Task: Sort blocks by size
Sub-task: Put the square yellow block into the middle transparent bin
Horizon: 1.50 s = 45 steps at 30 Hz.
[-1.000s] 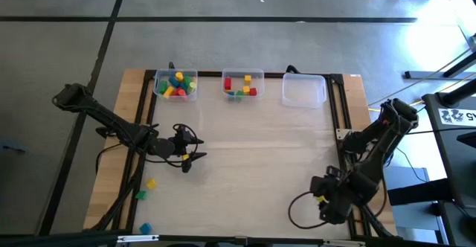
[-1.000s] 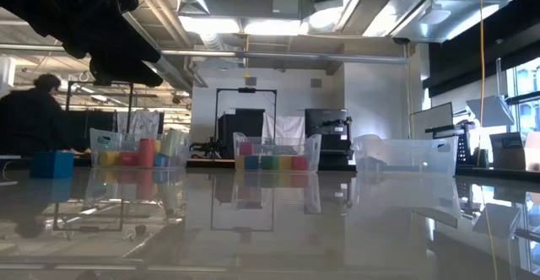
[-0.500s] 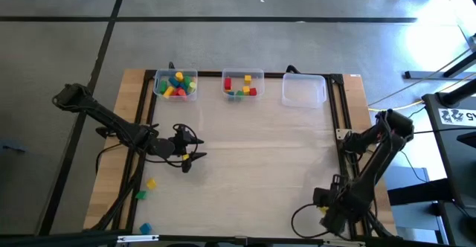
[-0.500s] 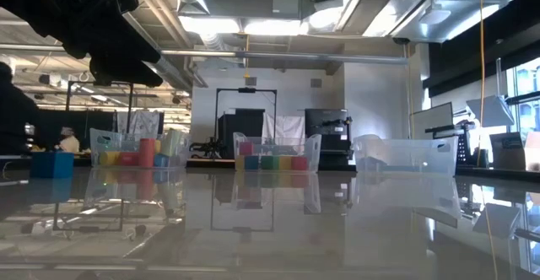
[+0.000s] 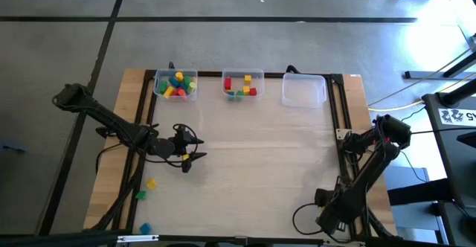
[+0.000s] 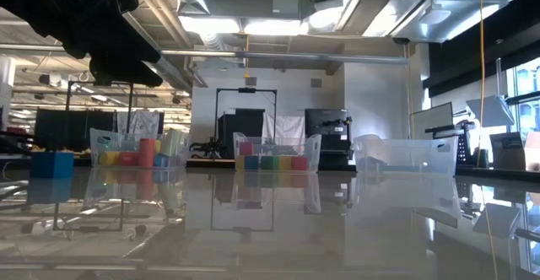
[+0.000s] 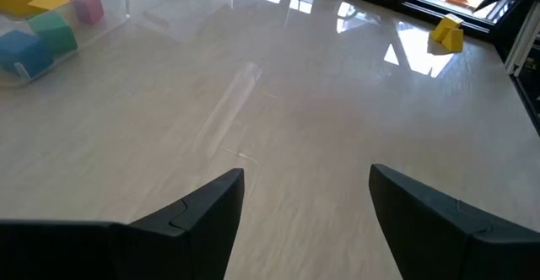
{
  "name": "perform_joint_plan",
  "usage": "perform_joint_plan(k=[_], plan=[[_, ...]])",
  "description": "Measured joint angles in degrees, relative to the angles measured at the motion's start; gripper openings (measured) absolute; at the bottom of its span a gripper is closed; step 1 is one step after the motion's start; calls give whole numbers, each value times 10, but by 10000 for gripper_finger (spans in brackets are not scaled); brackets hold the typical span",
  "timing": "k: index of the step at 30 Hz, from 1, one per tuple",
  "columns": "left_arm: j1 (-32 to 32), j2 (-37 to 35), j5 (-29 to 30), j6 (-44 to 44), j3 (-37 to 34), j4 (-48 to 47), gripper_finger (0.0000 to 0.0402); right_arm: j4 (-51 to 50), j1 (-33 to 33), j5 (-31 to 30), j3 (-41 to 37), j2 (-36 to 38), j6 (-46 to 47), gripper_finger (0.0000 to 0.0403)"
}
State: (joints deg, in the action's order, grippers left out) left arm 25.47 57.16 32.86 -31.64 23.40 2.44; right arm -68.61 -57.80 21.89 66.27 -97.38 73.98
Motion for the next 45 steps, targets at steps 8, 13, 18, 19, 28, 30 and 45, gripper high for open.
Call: perform_joint_plan(k=[8, 13, 18, 19, 28, 30, 45], plan=[[0, 0, 0, 1, 0, 0, 253, 76, 0, 27, -59, 0, -18, 269], [0, 0, 0, 1, 0, 0, 253, 109, 0, 38, -87, 0, -24, 269], [0, 0, 0, 1, 0, 0, 253, 156, 0, 58, -119, 0, -23, 269], [0, 0, 0, 1, 0, 0, 253, 160, 0, 58, -124, 0, -23, 269], [0, 0, 0, 1, 0, 0, 253, 195, 0, 58, -147, 0, -23, 255], [0, 0, 0, 1, 0, 0, 253, 196, 0, 58, -147, 0, -23, 232], [0, 0, 0, 1, 0, 0, 253, 203, 1, 59, -141, 2, -55, 136]])
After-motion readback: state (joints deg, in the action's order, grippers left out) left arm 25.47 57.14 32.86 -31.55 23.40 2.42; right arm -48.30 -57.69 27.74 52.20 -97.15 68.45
